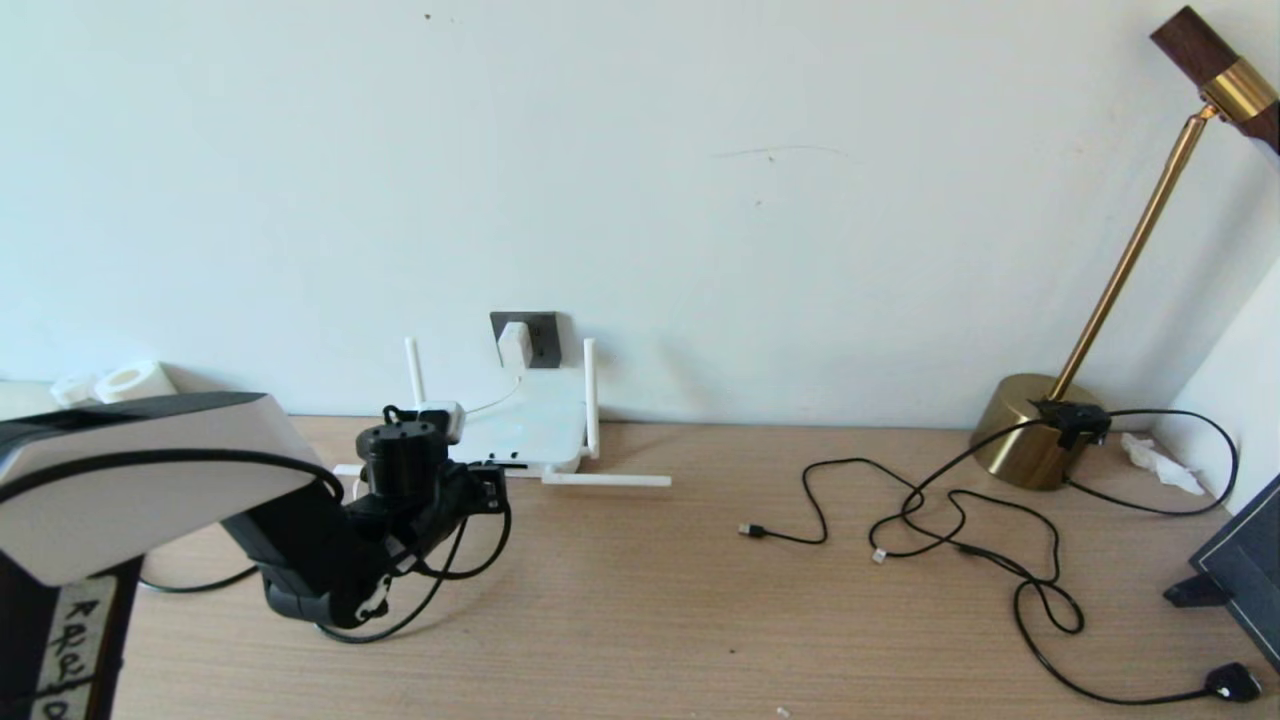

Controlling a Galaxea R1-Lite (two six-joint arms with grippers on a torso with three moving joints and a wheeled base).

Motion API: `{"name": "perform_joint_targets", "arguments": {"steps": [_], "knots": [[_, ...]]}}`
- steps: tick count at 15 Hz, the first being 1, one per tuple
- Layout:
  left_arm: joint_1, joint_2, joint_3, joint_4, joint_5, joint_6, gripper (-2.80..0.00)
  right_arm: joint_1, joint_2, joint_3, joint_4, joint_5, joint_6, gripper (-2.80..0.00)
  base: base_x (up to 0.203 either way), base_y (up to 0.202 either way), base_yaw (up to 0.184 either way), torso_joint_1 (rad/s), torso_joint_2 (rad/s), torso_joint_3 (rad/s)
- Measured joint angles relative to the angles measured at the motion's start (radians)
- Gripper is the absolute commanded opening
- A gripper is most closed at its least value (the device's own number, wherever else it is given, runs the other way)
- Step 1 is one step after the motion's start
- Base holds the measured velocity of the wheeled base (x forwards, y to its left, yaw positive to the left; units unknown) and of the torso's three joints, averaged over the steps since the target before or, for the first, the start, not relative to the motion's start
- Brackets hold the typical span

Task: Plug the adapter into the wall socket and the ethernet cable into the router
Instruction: Plug cable into router interface

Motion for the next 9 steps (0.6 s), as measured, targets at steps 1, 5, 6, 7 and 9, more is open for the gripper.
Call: {"name": "perform_joint_targets", "arguments": {"steps": [1,5,6,7,9], "knots": [[0.0,0.001,-0.002,0.001,0.0,0.0,-2.8,0.0,0.0,0.0,0.0,0.0,0.0,0.0,0.0,0.0,0.0,0.0,0.0,0.0],[0.0,0.009,-0.009,0.0,0.0,0.0,-2.8,0.0,0.0,0.0,0.0,0.0,0.0,0.0,0.0,0.0,0.0,0.0,0.0,0.0],[0.0,0.011,-0.01,-0.001,0.0,0.0,-2.8,0.0,0.0,0.0,0.0,0.0,0.0,0.0,0.0,0.0,0.0,0.0,0.0,0.0],[0.0,0.014,-0.01,-0.001,0.0,0.0,-2.8,0.0,0.0,0.0,0.0,0.0,0.0,0.0,0.0,0.0,0.0,0.0,0.0,0.0],[0.0,0.019,-0.01,-0.003,0.0,0.0,-2.8,0.0,0.0,0.0,0.0,0.0,0.0,0.0,0.0,0.0,0.0,0.0,0.0,0.0]]}}
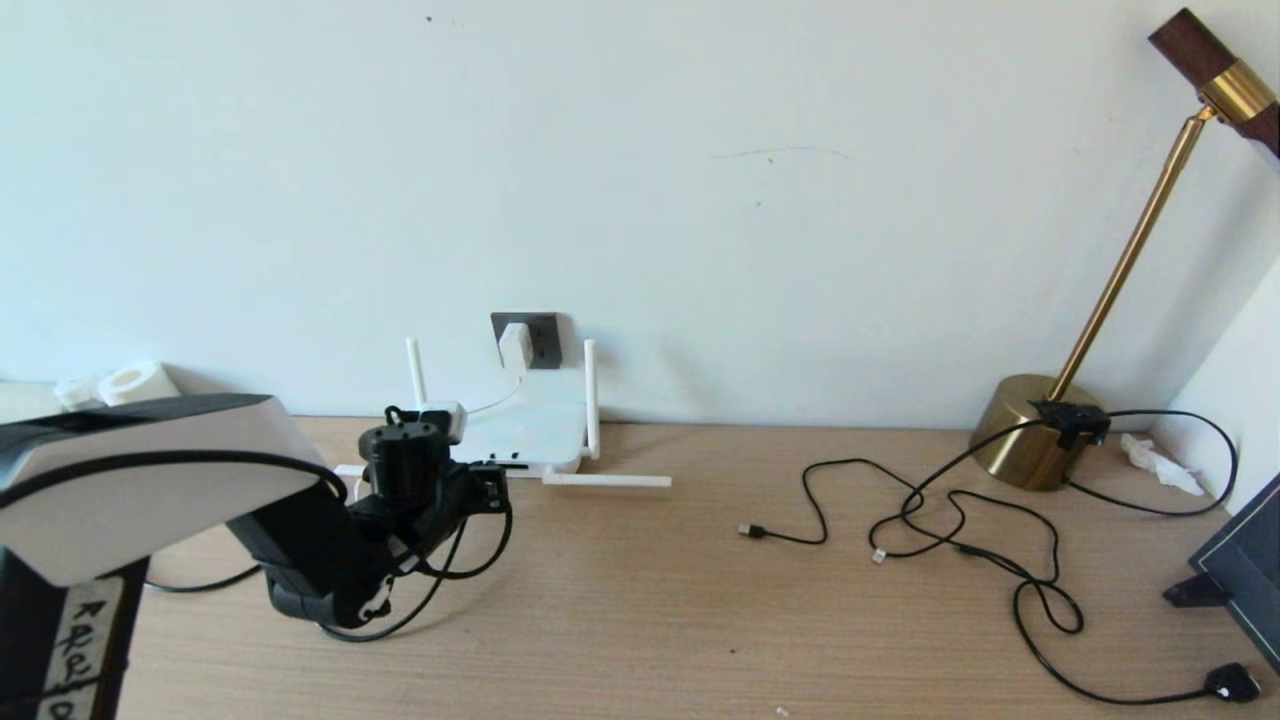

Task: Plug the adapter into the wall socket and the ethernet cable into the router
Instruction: Plug cable into router interface

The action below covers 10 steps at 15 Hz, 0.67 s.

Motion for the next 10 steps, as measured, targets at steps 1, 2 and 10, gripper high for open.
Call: {"name": "perform_joint_targets", "arguments": {"steps": [1,2,10], "knots": [[0.0,0.002,0.001,0.0,0.0,0.0,-2.8,0.0,0.0,0.0,0.0,0.0,0.0,0.0,0.0,0.0,0.0,0.0,0.0,0.0],[0.0,0.004,0.004,0.0,0.0,0.001,-2.8,0.0,0.0,0.0,0.0,0.0,0.0,0.0,0.0,0.0,0.0,0.0,0.0,0.0],[0.0,0.018,0.016,0.01,-0.001,0.001,-2.8,0.0,0.0,0.0,0.0,0.001,0.001,0.0,0.0,0.0,0.0,0.0,0.0,0.0]]}}
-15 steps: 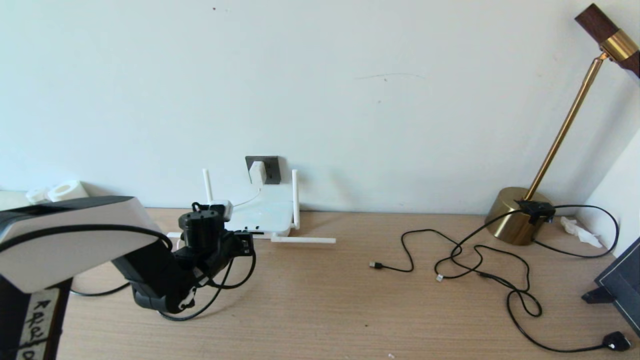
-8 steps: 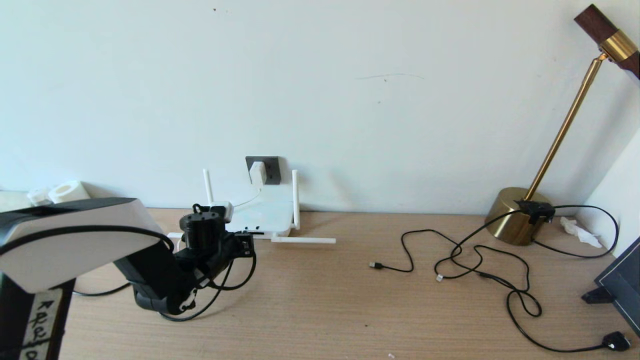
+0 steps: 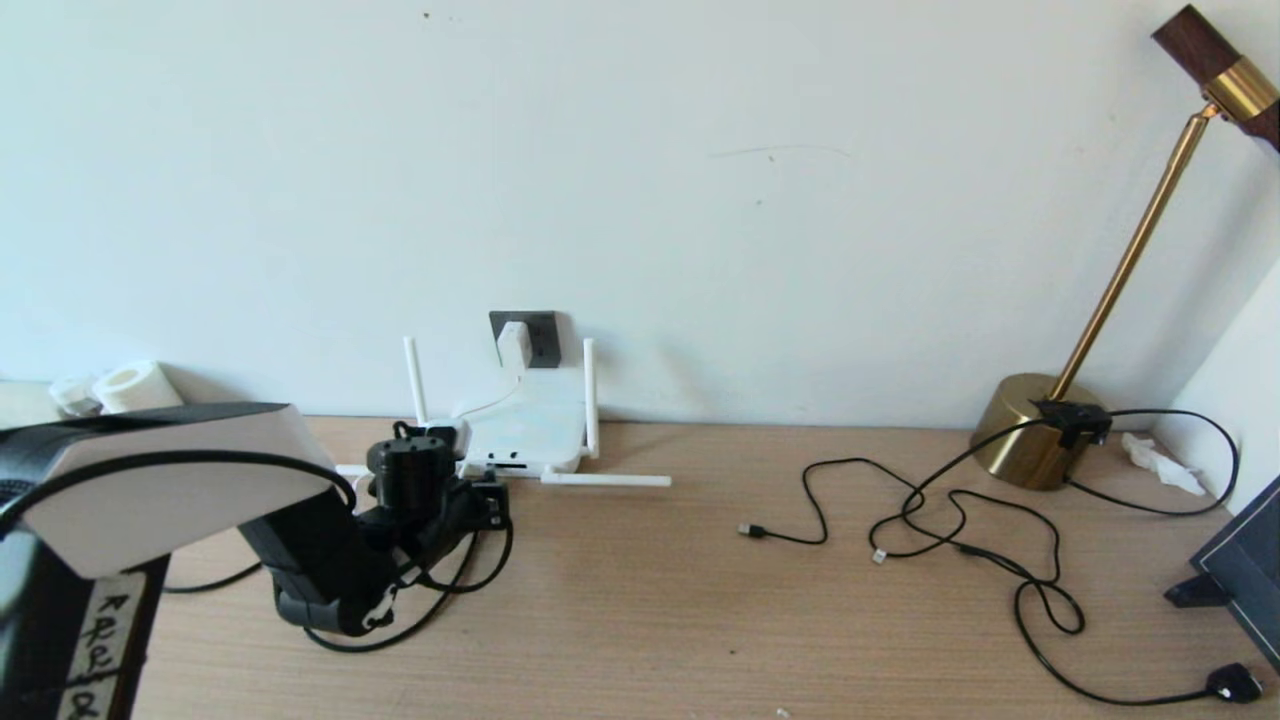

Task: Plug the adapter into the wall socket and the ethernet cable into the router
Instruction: Plug cable into router interface

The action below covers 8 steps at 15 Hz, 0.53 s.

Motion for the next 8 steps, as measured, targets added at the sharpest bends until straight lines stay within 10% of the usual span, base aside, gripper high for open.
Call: {"name": "perform_joint_targets", "arguments": {"steps": [8], "knots": [[0.0,-0.006,-0.003,-0.005,0.001,0.001,-2.8,0.0,0.0,0.0,0.0,0.0,0.0,0.0,0.0,0.0,0.0,0.0,0.0,0.0]]}}
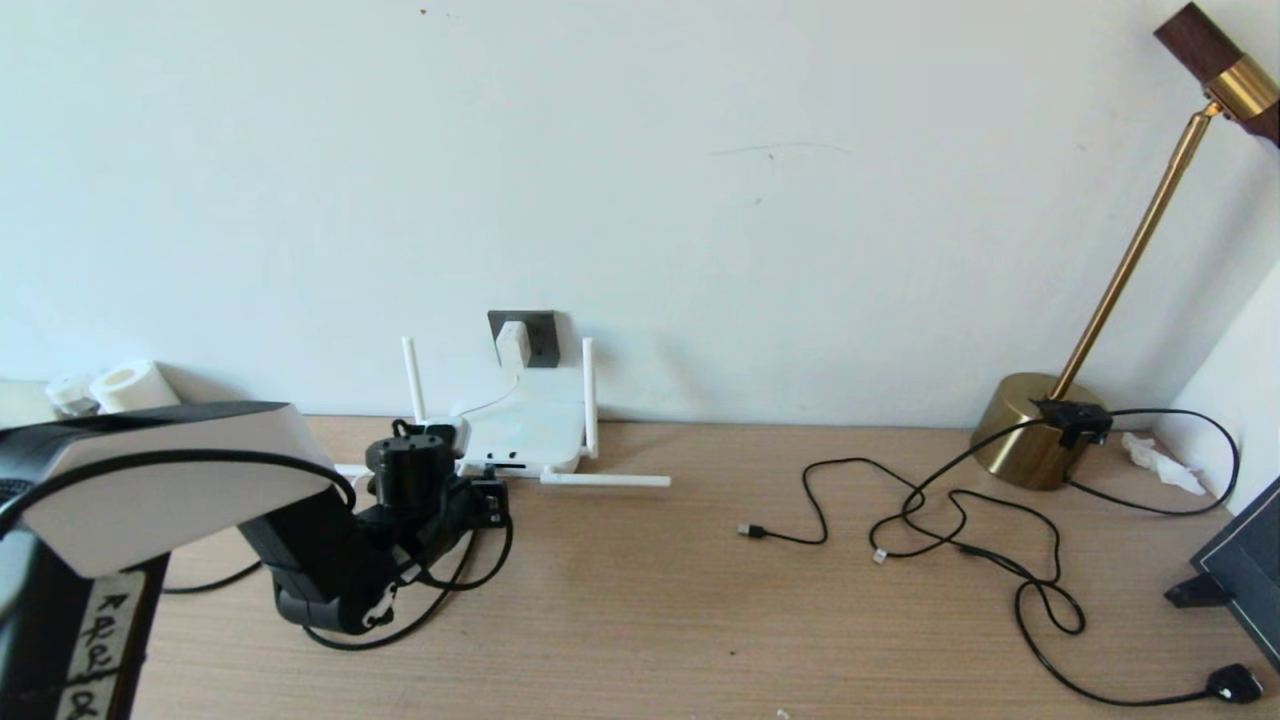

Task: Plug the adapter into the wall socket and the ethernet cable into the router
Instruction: Plug cable into router interface

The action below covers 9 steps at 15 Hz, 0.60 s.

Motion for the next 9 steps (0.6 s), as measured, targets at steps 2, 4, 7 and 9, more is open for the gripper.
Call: {"name": "perform_joint_targets", "arguments": {"steps": [2,4,7,9], "knots": [[0.0,-0.002,0.0,0.001,0.0,0.0,-2.8,0.0,0.0,0.0,-0.001,0.0,0.0,0.0,0.0,0.0,0.0,0.0,0.0,0.0],[0.0,-0.005,0.0,0.001,0.0,0.0,-2.8,0.0,0.0,0.0,0.0,0.0,0.0,0.0,0.0,0.0,0.0,0.0,0.0,0.0],[0.0,-0.015,0.004,0.0,0.001,0.001,-2.8,0.0,0.0,0.0,0.0,0.0,0.0,0.0,0.0,0.0,0.0,0.0,0.0,0.0],[0.0,-0.027,0.016,-0.005,0.0,0.001,-2.8,0.0,0.0,0.0,0.0,0.0,0.0,0.0,0.0,0.0,0.0,0.0,0.0,0.0]]}}
